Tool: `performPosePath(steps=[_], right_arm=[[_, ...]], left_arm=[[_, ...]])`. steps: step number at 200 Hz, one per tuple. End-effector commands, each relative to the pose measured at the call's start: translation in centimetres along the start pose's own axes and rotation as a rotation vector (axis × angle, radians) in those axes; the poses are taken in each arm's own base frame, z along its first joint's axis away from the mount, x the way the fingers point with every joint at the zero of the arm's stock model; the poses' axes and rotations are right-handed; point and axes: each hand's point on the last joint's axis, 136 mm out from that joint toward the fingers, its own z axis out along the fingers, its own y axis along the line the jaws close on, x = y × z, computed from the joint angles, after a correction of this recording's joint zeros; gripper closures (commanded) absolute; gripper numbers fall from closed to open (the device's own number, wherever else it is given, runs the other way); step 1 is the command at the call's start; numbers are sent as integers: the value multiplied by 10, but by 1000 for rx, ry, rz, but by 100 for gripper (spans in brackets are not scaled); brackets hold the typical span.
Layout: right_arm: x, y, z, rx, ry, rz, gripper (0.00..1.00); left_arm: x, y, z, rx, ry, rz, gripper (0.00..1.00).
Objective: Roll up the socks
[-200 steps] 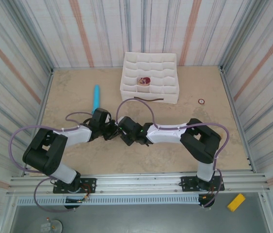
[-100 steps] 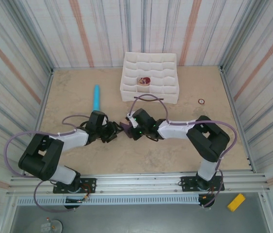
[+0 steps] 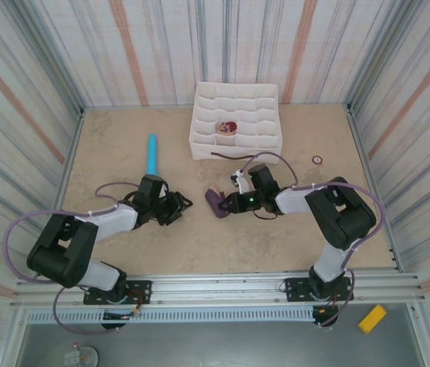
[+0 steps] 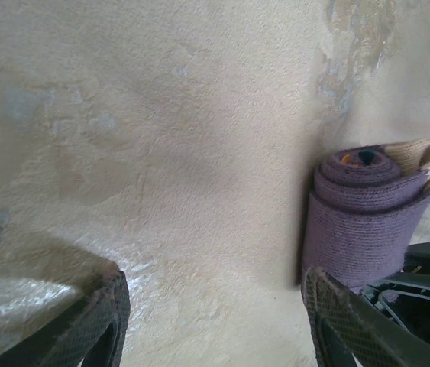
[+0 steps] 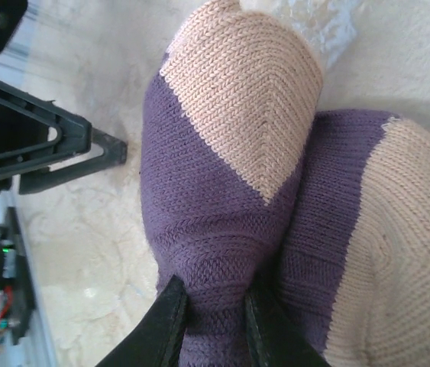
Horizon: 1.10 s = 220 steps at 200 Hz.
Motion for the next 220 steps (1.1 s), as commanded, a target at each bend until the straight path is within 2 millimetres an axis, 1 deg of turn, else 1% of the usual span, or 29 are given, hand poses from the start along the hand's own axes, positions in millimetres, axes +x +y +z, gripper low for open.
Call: performPosePath(steps=[1, 25, 47, 120, 150, 162, 186, 203, 220], right_arm=[[34, -15, 3, -28, 109, 209, 100], [38, -26, 3, -41, 108, 267, 100], [42, -33, 4, -48, 113, 298, 100], [47, -41, 4, -13, 116, 308, 100], [47, -44, 2, -9, 107, 315, 100], [45, -44, 1, -11, 100, 316, 100], [41, -44, -1, -20, 86, 319, 100], [37, -43, -1, -26, 79, 311, 100], [31, -40, -1, -31, 75, 288, 100]], left_arm=[[0, -7, 1, 22, -12, 14, 37], [2, -27, 5, 60, -13, 71, 36], [6, -44, 14, 91, -4, 110, 36], [18, -71, 55, 140, 41, 149, 36], [21, -74, 65, 127, 33, 159, 39], [23, -73, 69, 114, 40, 165, 43], [26, -70, 75, 95, 52, 167, 56], [27, -66, 78, 80, 52, 169, 71], [25, -59, 78, 54, 36, 167, 82]])
